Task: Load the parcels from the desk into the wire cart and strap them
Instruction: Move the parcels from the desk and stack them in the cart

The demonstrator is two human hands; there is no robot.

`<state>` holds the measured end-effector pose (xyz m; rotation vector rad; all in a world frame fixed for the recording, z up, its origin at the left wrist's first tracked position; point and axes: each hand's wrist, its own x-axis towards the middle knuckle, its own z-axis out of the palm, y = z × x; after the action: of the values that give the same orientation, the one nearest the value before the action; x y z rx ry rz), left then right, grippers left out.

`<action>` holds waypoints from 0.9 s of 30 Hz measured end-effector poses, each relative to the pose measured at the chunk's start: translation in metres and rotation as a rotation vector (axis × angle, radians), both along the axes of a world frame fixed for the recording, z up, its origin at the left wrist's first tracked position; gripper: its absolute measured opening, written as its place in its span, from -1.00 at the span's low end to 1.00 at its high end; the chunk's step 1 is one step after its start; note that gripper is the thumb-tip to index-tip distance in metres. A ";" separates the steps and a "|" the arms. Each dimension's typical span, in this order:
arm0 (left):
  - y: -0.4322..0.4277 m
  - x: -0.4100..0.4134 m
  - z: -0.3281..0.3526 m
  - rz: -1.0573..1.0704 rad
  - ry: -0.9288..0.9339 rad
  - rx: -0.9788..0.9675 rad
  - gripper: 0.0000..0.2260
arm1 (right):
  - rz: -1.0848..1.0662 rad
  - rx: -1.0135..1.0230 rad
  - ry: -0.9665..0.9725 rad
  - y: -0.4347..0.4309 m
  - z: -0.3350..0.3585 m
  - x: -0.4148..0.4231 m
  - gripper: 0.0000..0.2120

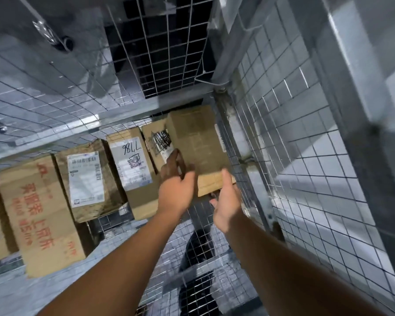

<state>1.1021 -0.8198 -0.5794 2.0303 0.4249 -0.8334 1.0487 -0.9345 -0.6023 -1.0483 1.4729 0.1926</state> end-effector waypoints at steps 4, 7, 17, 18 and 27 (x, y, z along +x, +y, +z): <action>0.007 0.010 0.002 0.171 -0.025 -0.287 -0.40 | 0.070 0.162 0.023 -0.007 -0.003 0.004 -0.48; 0.001 0.014 -0.006 -0.027 0.051 -0.083 -0.29 | 0.057 0.236 0.070 -0.013 -0.002 0.013 -0.50; -0.014 0.012 -0.032 -0.507 -0.257 0.251 -0.22 | 0.384 -0.058 0.015 -0.015 -0.003 -0.006 -0.33; -0.014 0.011 -0.035 -0.499 -0.273 0.242 -0.23 | 0.420 -0.087 0.002 -0.018 -0.004 -0.008 -0.35; -0.022 0.017 -0.035 -0.617 -0.228 0.250 -0.33 | 0.314 -0.031 0.075 -0.022 -0.024 0.004 -0.46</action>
<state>1.1191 -0.8414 -0.6145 2.5036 -0.2598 -0.9214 1.0531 -0.9561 -0.6266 -1.3073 1.3752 0.4367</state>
